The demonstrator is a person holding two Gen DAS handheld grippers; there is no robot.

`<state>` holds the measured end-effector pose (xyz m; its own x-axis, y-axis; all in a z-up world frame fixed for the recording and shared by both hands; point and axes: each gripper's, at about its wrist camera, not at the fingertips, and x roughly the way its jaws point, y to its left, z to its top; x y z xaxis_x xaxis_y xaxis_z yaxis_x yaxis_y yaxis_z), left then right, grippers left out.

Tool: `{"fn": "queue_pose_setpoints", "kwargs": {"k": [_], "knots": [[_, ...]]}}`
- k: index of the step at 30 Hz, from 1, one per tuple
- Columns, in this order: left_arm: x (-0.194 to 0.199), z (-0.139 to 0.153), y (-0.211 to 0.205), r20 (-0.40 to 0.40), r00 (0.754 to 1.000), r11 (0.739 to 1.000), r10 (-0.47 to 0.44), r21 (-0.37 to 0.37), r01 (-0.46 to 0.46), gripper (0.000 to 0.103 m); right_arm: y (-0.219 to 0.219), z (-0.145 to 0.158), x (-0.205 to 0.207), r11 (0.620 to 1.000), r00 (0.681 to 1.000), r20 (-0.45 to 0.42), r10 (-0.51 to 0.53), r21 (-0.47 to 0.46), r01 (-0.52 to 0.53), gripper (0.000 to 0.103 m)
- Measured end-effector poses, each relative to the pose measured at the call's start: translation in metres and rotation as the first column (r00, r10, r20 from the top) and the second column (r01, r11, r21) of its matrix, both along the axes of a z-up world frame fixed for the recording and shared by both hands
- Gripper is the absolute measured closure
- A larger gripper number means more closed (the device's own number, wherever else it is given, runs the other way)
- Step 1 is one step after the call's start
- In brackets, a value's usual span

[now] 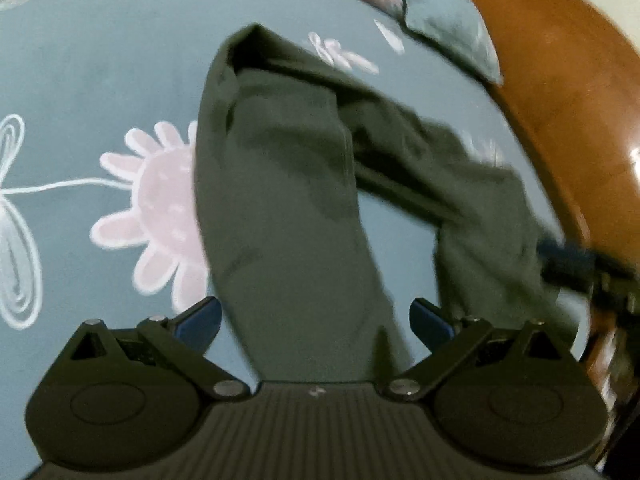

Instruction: Fold clothes

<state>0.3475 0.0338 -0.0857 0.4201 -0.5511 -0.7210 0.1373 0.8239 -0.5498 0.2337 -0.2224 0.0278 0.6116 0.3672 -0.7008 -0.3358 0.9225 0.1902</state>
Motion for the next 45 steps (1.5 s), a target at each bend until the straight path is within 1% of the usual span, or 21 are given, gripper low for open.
{"fn": "queue_pose_setpoints", "kwargs": {"k": [4,9,13,18,21,23,27,28,30,32,33,34,35,36,38,40,41,42,43,44,45], "knots": [[0.004,-0.007,0.0,-0.022,0.999,0.995,0.044,-0.087,-0.046,0.002,-0.01,0.0,-0.002,1.0,1.0,0.011,-0.009,0.014,0.009,0.037],[0.004,-0.017,0.002,-0.051,0.994,0.974,0.092,-0.204,-0.1,0.001,-0.023,-0.002,-0.005,0.999,1.0,0.006,-0.02,0.031,0.02,0.036],[0.004,-0.024,0.004,-0.079,0.989,0.945,0.127,-0.295,-0.145,0.001,-0.031,-0.008,-0.004,0.999,1.0,-0.013,-0.026,0.046,0.026,0.035],[0.004,-0.034,0.005,-0.118,0.979,0.894,0.166,-0.402,-0.2,0.001,-0.03,-0.008,-0.002,0.999,1.0,-0.008,-0.012,0.045,0.013,0.035],[0.002,-0.034,0.004,-0.102,0.981,0.9,0.162,-0.393,-0.19,0.003,-0.03,-0.009,-0.003,0.999,1.0,-0.01,-0.012,0.045,0.012,0.035],[0.0,-0.034,0.003,-0.088,0.984,0.907,0.157,-0.381,-0.179,0.008,-0.033,-0.013,-0.003,0.998,0.999,-0.024,-0.025,0.051,0.026,0.035],[-0.003,-0.033,0.001,-0.061,0.987,0.92,0.147,-0.358,-0.159,0.012,-0.036,-0.019,-0.003,0.998,0.998,-0.039,-0.04,0.053,0.042,0.035],[-0.004,-0.033,0.001,-0.054,0.988,0.923,0.145,-0.352,-0.154,0.016,-0.036,-0.02,-0.003,0.998,0.998,-0.043,-0.043,0.053,0.045,0.035],[-0.006,-0.036,0.007,-0.076,0.983,0.919,0.166,-0.348,-0.183,0.027,-0.037,-0.021,-0.003,0.997,0.998,-0.046,-0.048,0.052,0.05,0.035],[-0.009,-0.041,0.016,-0.111,0.975,0.911,0.194,-0.35,-0.221,0.055,-0.038,-0.02,-0.004,0.997,0.998,-0.042,-0.049,0.05,0.051,0.035],[-0.012,-0.045,0.022,-0.137,0.969,0.903,0.208,-0.354,-0.244,0.061,-0.038,-0.02,-0.004,0.997,0.998,-0.04,-0.05,0.049,0.052,0.035],[-0.014,-0.05,0.026,-0.178,0.962,0.889,0.206,-0.377,-0.26,0.066,-0.038,-0.019,-0.005,0.997,0.998,-0.039,-0.051,0.049,0.053,0.034],[-0.017,-0.054,0.03,-0.226,0.954,0.872,0.196,-0.405,-0.275,0.066,-0.039,-0.019,-0.005,0.997,0.998,-0.039,-0.052,0.049,0.054,0.034],[-0.019,-0.055,0.029,-0.237,0.955,0.871,0.18,-0.413,-0.266,0.066,-0.039,-0.019,-0.005,0.997,0.998,-0.039,-0.053,0.049,0.055,0.034],[-0.024,-0.052,0.023,-0.232,0.962,0.882,0.143,-0.412,-0.23,0.065,-0.039,-0.018,-0.006,0.997,0.998,-0.036,-0.053,0.046,0.055,0.034],[-0.026,-0.061,0.02,-0.246,0.958,0.856,0.148,-0.453,-0.248,0.064,-0.04,-0.018,-0.006,0.997,0.998,-0.034,-0.055,0.047,0.057,0.034],[-0.026,-0.068,0.021,-0.259,0.952,0.828,0.164,-0.488,-0.276,0.065,-0.04,-0.018,-0.006,0.997,0.998,-0.035,-0.057,0.049,0.058,0.034],[-0.026,-0.074,0.022,-0.277,0.944,0.812,0.18,-0.5,-0.302,0.069,-0.04,-0.018,-0.005,0.997,0.998,-0.036,-0.057,0.049,0.059,0.034],[-0.026,-0.08,0.023,-0.296,0.935,0.802,0.194,-0.5,-0.325,0.086,-0.039,-0.019,-0.005,0.997,0.998,-0.037,-0.057,0.049,0.059,0.034],[-0.025,-0.086,0.023,-0.315,0.926,0.793,0.208,-0.5,-0.348,0.097,-0.037,-0.019,-0.005,0.997,0.998,-0.038,-0.055,0.048,0.057,0.034],[-0.025,-0.088,0.023,-0.316,0.924,0.792,0.213,-0.499,-0.353,0.095,-0.035,-0.019,-0.005,0.998,0.998,-0.039,-0.049,0.048,0.051,0.034]]}}
